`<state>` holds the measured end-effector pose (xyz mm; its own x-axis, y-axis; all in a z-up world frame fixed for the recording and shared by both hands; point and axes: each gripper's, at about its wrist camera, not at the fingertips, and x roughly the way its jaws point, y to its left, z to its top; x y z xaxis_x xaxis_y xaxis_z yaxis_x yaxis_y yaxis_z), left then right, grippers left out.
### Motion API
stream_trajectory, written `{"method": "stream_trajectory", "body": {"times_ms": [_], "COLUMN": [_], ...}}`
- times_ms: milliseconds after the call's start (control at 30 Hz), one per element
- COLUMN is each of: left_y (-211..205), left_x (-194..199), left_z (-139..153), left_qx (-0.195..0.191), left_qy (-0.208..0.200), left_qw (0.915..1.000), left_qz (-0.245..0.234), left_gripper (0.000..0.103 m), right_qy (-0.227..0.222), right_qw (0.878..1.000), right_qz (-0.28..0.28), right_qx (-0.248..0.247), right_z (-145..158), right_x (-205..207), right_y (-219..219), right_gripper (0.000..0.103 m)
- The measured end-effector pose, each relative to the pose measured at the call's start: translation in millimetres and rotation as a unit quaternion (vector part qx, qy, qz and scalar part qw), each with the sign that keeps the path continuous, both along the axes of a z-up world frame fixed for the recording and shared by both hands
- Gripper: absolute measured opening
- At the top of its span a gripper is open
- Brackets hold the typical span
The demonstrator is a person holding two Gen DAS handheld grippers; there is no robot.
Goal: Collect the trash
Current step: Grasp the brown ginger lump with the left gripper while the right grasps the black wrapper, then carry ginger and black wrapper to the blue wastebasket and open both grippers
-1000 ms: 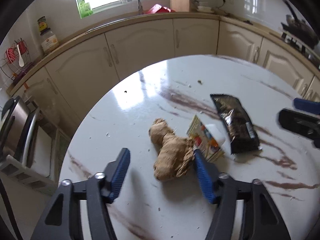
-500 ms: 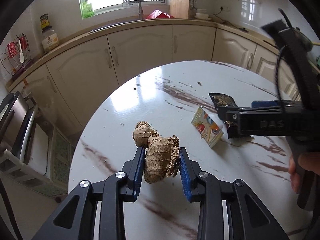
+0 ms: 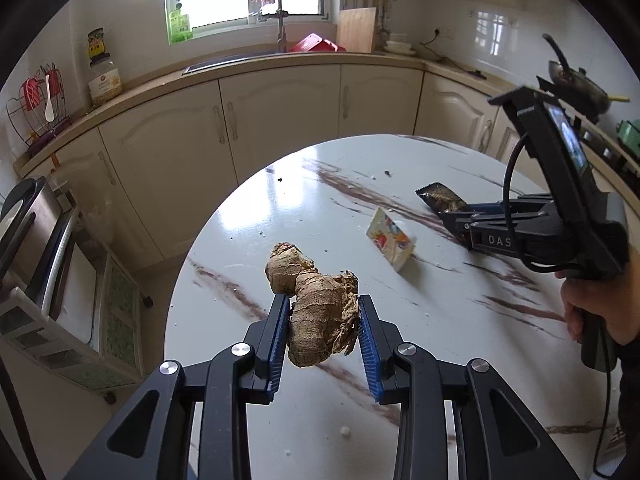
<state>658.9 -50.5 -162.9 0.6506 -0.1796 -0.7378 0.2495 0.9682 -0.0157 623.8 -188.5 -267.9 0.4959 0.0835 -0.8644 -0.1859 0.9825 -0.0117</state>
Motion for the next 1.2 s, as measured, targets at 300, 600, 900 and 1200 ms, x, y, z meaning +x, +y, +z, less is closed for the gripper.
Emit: {"method": "stream_trajectory", "body": {"times_ms": [300,600,900,1200], "left_y": [17.0,82.4,204.7,317.8], "left_x": [-70.9,-181.1,-306.0,-365.8], "left_z": [33.0,53.8,28.0,-51.1], "left_qx": [-0.030,-0.080,-0.073,-0.073], "left_qy": [-0.032,-0.066,-0.060,0.027], "left_qw": [0.9990,0.9943,0.9873,0.9686], "left_qz": [-0.004,0.026,0.128,0.236], "left_gripper": [0.030,0.030,0.030,0.030], "right_qy": [-0.065,-0.115,-0.072,0.026], "right_qw": [0.996,0.978,0.949,0.934], "right_qz": [0.011,0.109,0.225,0.290], "right_qx": [0.065,0.139,0.207,0.208], "right_z": [55.3,111.9,93.6,8.0], "right_x": [-66.4,-160.9,-220.4,-233.0], "right_y": [-17.4,55.3,191.7,316.6], "right_gripper": [0.016,0.016,0.016,0.016]}}
